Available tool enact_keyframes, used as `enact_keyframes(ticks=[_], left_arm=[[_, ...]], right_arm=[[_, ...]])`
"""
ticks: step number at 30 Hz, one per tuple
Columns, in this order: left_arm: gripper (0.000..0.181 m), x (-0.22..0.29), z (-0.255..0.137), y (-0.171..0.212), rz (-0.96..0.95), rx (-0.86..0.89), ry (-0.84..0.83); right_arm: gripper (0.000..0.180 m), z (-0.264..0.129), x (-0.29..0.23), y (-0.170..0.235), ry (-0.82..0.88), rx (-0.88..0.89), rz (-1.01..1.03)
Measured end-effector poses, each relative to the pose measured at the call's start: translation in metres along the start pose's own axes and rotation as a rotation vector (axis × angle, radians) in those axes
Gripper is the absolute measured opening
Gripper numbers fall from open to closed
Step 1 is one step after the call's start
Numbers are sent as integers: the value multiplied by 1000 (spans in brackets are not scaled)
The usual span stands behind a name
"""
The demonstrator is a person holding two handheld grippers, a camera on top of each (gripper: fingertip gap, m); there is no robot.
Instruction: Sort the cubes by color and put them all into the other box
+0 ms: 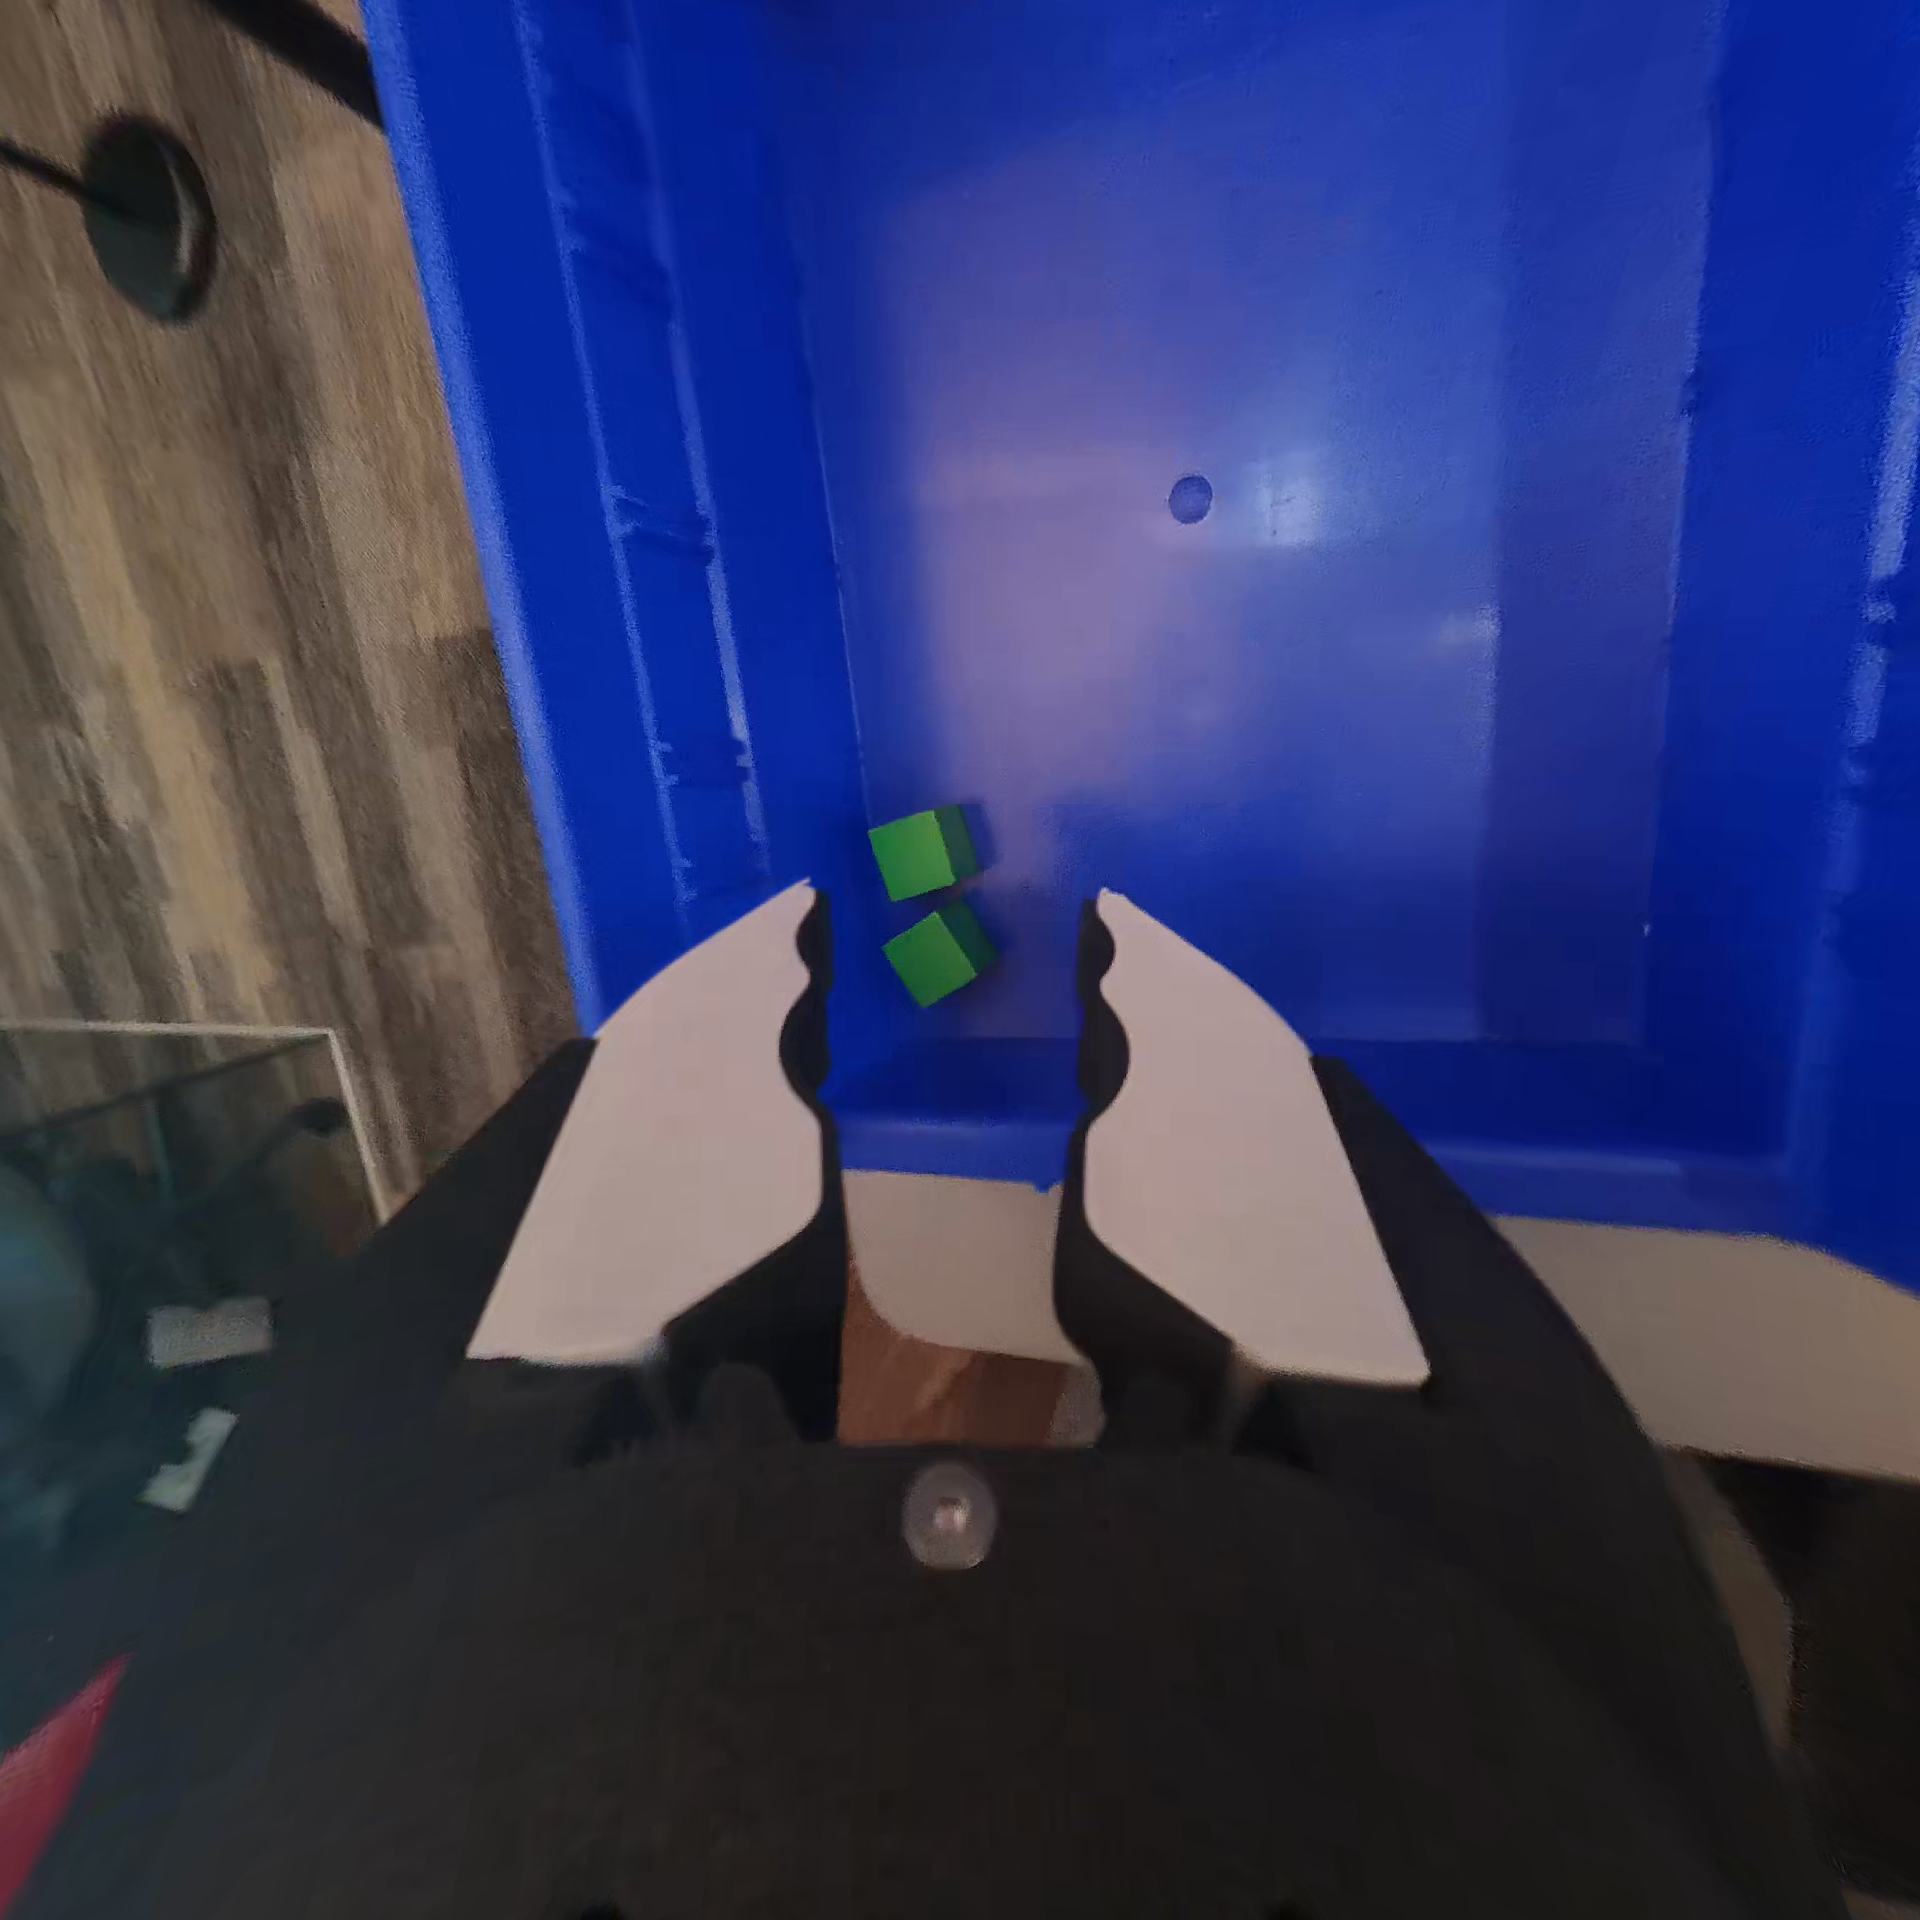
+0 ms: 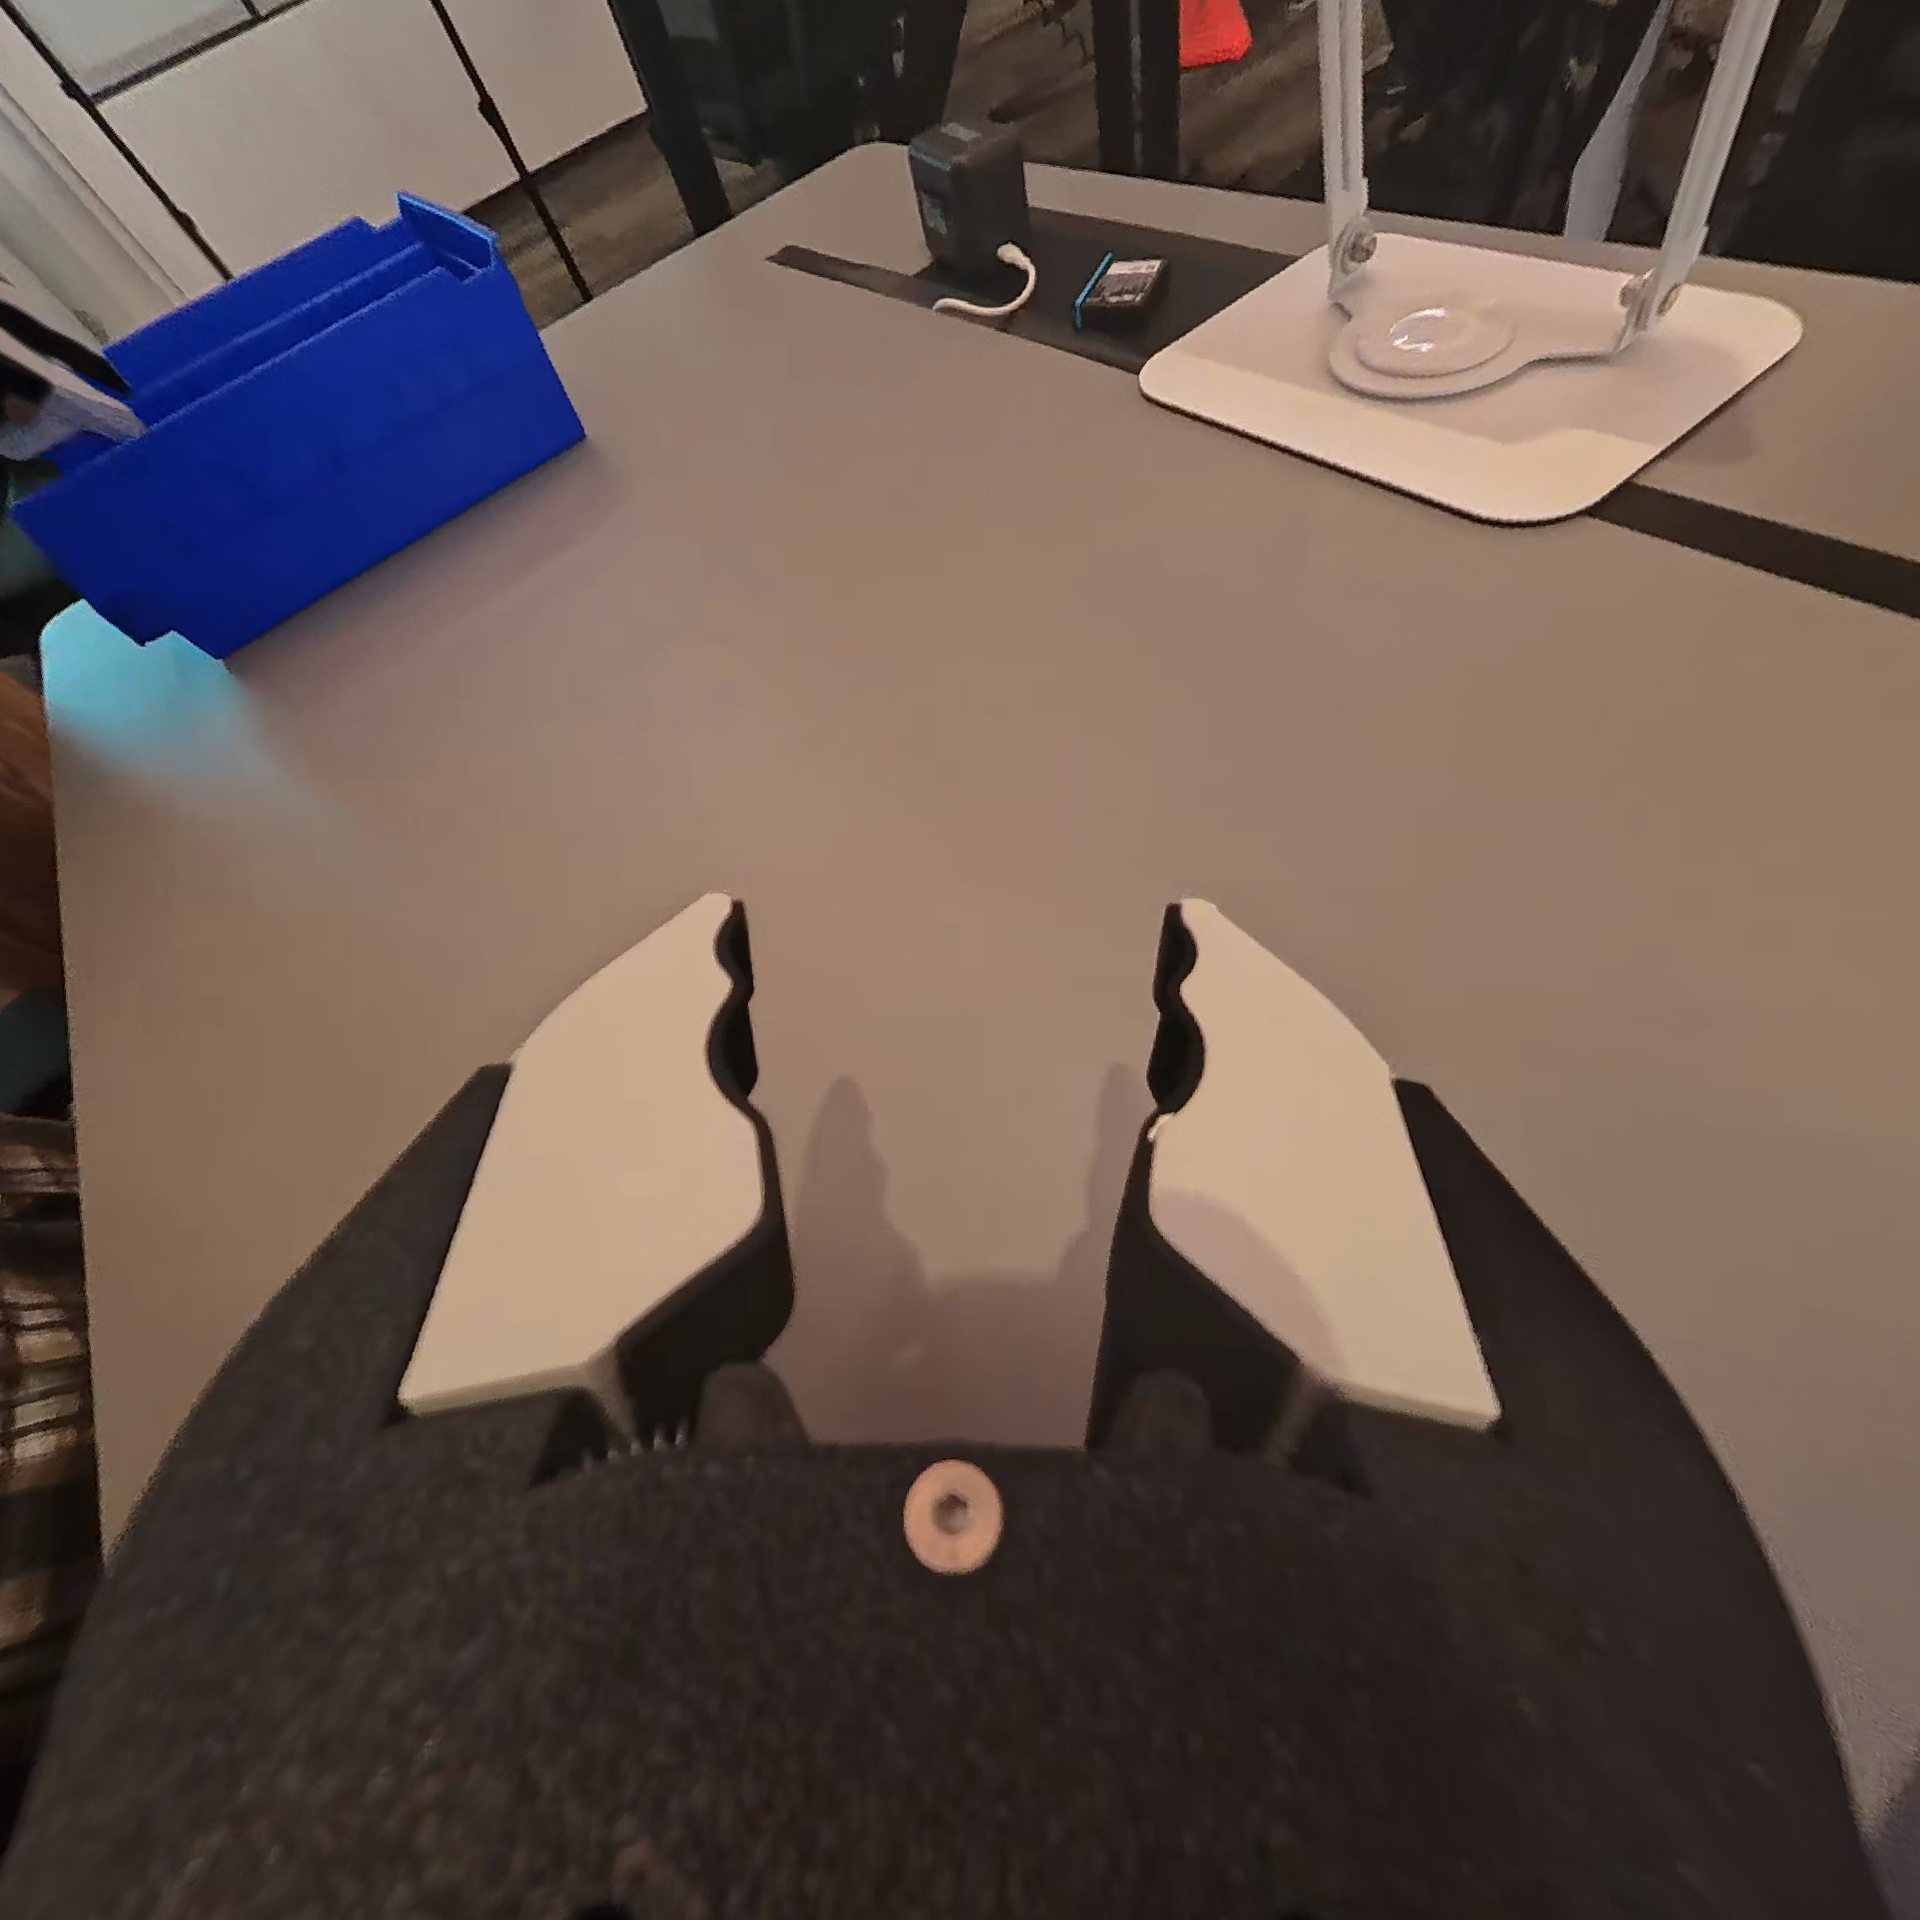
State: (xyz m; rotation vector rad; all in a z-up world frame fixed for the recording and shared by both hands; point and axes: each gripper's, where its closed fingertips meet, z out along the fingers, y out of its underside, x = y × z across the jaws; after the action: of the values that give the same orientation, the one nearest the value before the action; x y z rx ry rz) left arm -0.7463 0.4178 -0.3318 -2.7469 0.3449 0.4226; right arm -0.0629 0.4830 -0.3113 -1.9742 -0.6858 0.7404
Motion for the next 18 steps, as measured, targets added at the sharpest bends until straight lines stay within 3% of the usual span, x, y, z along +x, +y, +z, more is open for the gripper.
enact_keyframes(ticks=[15, 18], left_arm=[[34, -5, 67, 28, -178, -216, 9], [25, -8, 72, 26, -194, -225, 33]], right_arm=[[74, -3, 6, 6, -27, 3, 3], [74, -2, 3, 6, -39, 4, 5]])
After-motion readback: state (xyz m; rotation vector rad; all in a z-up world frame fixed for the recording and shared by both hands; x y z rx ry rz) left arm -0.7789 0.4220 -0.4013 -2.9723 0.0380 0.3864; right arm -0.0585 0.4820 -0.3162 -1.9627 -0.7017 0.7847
